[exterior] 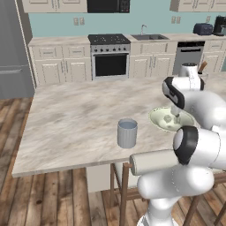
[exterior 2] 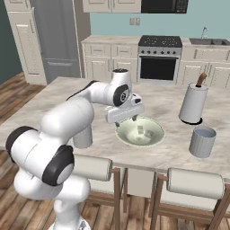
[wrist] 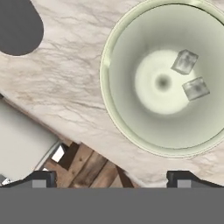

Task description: There are four ice cubes in the ice bowl. Place two ice cubes in each glass of water.

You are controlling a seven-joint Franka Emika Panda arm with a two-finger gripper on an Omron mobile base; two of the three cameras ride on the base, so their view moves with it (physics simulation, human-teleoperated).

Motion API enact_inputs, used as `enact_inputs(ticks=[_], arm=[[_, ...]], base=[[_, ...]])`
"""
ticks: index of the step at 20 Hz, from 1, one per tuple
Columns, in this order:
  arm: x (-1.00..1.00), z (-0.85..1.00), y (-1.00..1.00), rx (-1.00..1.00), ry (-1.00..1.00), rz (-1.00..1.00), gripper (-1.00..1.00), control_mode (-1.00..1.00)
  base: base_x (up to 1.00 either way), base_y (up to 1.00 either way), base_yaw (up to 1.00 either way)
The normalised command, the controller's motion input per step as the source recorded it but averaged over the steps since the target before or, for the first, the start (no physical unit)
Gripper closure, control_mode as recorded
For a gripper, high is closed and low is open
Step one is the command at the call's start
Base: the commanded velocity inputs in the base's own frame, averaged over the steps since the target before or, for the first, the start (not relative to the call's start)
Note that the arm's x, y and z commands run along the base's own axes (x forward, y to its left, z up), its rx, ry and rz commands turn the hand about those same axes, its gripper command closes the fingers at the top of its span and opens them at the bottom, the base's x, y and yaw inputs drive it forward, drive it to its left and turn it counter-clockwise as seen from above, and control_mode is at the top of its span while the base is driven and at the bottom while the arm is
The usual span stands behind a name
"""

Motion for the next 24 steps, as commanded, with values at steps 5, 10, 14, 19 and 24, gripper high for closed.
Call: enact_inputs(ticks=[5,10,14,19,24], arm=[[0.1,-0.21,0.0,0.01,0.0,-0.17,-1.0,-1.0],[0.02,-0.28,-0.01,0.04,-0.08,-0.16,-1.0,-1.0],[0.03,-0.26,-0.08,0.04,-0.12,-0.11,-1.0,-1.0],[0.08,-0.25,-0.11,0.02,-0.1,-0.07,-1.0,-1.0],[0.2,-0.19,-0.08,0.01,-0.04,-0.04,-1.0,-1.0]], base=[[0.0,0.0,0.0],[0.0,0.0,0.0],[0.0,0.0,0.0],[0.0,0.0,0.0],[0.0,0.0,0.0]])
